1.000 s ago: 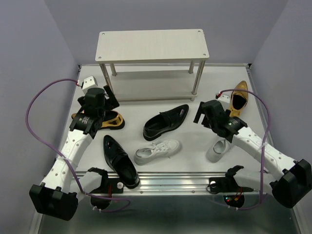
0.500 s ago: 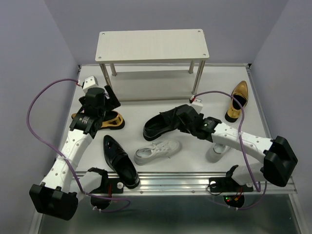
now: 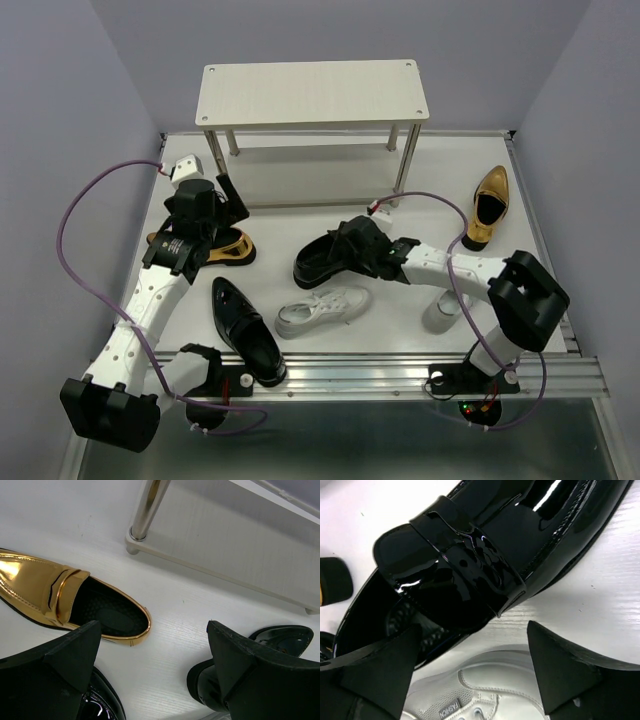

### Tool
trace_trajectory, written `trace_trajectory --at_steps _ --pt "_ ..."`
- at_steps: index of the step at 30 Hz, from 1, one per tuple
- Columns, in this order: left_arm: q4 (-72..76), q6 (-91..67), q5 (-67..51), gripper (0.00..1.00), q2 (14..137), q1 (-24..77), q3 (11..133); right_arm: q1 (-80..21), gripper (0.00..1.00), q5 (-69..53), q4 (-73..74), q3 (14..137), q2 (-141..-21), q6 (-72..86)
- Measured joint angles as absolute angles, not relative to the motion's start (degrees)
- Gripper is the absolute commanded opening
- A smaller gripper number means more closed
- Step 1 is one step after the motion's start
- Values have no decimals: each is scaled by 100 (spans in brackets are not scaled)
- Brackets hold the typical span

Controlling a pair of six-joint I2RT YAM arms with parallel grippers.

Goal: Place and organize the shoes onto the shoe shelf

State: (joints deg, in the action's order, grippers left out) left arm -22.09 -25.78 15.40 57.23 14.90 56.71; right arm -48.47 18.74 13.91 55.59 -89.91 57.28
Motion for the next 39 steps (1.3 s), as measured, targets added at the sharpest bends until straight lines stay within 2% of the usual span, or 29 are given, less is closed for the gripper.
trace_trajectory --at_steps 3,4,5,6,8,9,11,18,26,31,39 --pt "-2211 -2578 1525 99 5723 1490 5671 -4847 68 1758 1190 5566 -9314 5791" --pt "-2211 -2578 1525 99 5723 1490 5671 -4847 55 1730 1142 5575 -9417 5839" --pt "-2211 -2578 1525 99 5723 1490 5671 -4847 48 1708 1081 5579 -9489 5878" --pt "-2211 -2574 1529 99 5721 1490 5671 -4845 30 1680 1052 5586 -9524 5920" --pt "-2213 -2567 1542 99 5714 1490 5671 -4862 15 1660 1035 5590 -9515 5940" --pt "-2213 -2556 1566 99 5714 1490 5671 -4877 4 1675 1109 5588 -9500 5955" --pt "-2217 -2530 1638 99 5714 1490 5671 -4886 1 1712 1168 5575 -9454 5922" --pt "-2257 -2432 1763 99 5714 1490 5671 -4917 1 1868 1391 5533 -9052 5743" --pt "-2255 -2425 1763 99 5719 1490 5671 -4919 1 1920 1951 5557 -7937 5168" --pt "-2255 -2427 1761 99 5732 1490 5671 -4919 1 1896 2434 5686 -7752 4772" --pt "-2257 -2412 1780 99 5732 1490 5671 -4919 1 1675 3830 6742 -7802 3656"
